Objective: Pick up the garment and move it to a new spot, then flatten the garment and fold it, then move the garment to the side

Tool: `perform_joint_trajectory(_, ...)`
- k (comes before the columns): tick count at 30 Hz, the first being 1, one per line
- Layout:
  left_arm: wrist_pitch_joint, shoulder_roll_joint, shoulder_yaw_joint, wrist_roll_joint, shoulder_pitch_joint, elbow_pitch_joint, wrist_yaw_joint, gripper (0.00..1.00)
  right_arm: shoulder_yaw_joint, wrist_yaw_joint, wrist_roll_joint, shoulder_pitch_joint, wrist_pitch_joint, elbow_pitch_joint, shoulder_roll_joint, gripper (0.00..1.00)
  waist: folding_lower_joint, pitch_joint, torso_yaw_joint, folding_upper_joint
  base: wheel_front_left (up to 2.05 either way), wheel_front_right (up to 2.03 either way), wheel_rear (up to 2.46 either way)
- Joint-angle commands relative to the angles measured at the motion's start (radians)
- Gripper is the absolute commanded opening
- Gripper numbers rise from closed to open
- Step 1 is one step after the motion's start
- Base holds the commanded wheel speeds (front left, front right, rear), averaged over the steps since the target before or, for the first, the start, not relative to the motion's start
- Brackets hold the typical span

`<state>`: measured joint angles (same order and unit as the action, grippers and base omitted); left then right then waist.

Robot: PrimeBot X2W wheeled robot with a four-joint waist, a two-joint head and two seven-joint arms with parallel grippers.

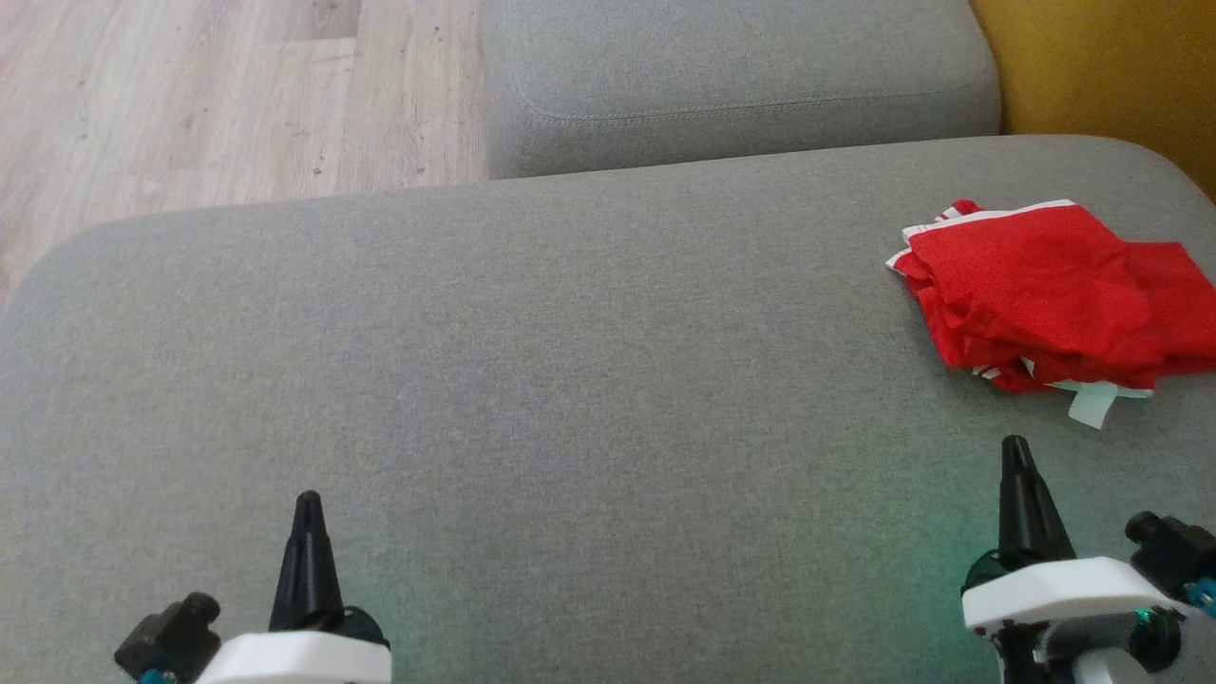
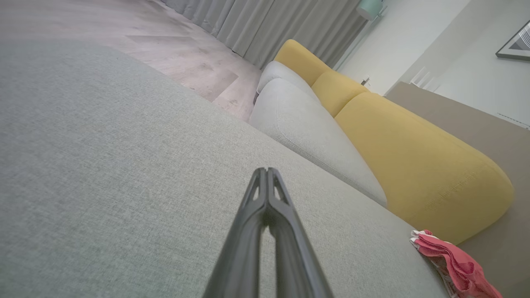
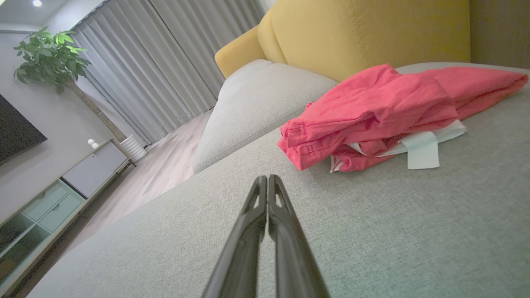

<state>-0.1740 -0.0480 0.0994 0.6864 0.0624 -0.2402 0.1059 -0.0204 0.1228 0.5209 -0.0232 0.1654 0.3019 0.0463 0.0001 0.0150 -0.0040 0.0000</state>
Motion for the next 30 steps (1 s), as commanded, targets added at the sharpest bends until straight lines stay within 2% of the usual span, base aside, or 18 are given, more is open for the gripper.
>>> perform_joint_trajectory(1,0.01,-0.009,-0.019,0.031,-0.058,0.028,0.007,0.0,-0.003,0.002,0.037,0.058,-0.012,-0.037,0.006,0.0,0.0,0.0,0.0,0.0,0.0,0.0,0.0)
perform_joint_trajectory(30,0.092,-0.012,-0.073,0.323,-0.093,0.018,0.012,0.0,-0.029,0.004,0.376,0.081,-0.095,-0.044,0.007,0.0,-0.0001,-0.006,0.001,0.0,0.0,0.0,0.0)
